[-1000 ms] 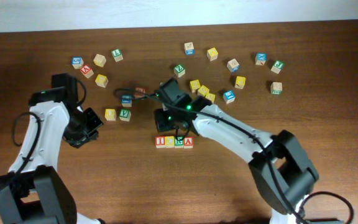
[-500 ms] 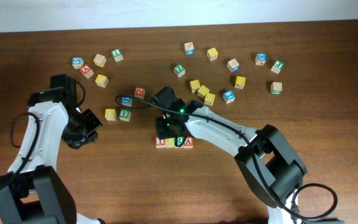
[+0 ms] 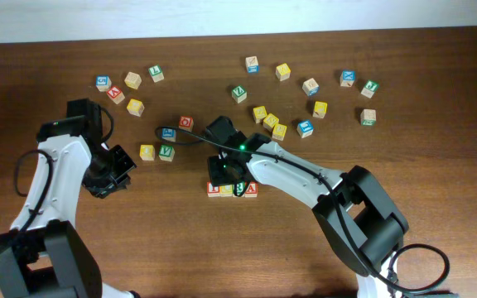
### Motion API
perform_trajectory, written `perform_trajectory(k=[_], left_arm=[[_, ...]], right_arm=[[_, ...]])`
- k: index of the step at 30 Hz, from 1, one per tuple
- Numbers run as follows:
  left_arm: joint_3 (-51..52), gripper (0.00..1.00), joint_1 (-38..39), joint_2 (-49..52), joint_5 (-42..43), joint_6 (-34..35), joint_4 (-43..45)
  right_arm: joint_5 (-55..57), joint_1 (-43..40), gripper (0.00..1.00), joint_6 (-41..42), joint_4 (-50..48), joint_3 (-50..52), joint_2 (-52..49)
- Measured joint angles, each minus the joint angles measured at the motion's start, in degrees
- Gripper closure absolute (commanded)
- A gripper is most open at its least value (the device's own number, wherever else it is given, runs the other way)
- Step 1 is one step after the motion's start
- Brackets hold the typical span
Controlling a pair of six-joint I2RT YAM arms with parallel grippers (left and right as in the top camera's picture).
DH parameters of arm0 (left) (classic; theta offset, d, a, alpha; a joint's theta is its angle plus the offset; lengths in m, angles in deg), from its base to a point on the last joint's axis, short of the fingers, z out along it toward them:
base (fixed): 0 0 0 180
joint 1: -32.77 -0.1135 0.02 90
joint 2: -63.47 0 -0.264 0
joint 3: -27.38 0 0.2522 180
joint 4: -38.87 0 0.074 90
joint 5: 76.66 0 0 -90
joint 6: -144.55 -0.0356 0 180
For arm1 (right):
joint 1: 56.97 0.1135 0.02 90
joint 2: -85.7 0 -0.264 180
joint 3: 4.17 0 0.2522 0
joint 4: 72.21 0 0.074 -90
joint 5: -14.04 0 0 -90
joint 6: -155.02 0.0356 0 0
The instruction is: Spell out ICRA
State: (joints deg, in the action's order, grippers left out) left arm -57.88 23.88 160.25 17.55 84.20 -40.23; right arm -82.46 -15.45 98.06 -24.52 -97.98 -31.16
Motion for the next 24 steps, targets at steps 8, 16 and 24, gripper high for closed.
perform_trajectory(k=[8, 16, 24], left_arm=[[0.0, 0.96, 0.0, 0.0, 0.0, 0.0, 0.0], [0.0, 0.94, 0.0, 0.0, 0.0, 0.0, 0.0], [0.0, 0.94, 0.0, 0.0, 0.0, 0.0, 0.0]], right_arm=[[0.0, 0.0, 0.96, 0.0, 0.6, 0.0, 0.0], [0.0, 0.0, 0.96, 0.0, 1.2, 0.0, 0.0], [-0.2, 0.0, 0.96, 0.1, 1.2, 0.0, 0.0]])
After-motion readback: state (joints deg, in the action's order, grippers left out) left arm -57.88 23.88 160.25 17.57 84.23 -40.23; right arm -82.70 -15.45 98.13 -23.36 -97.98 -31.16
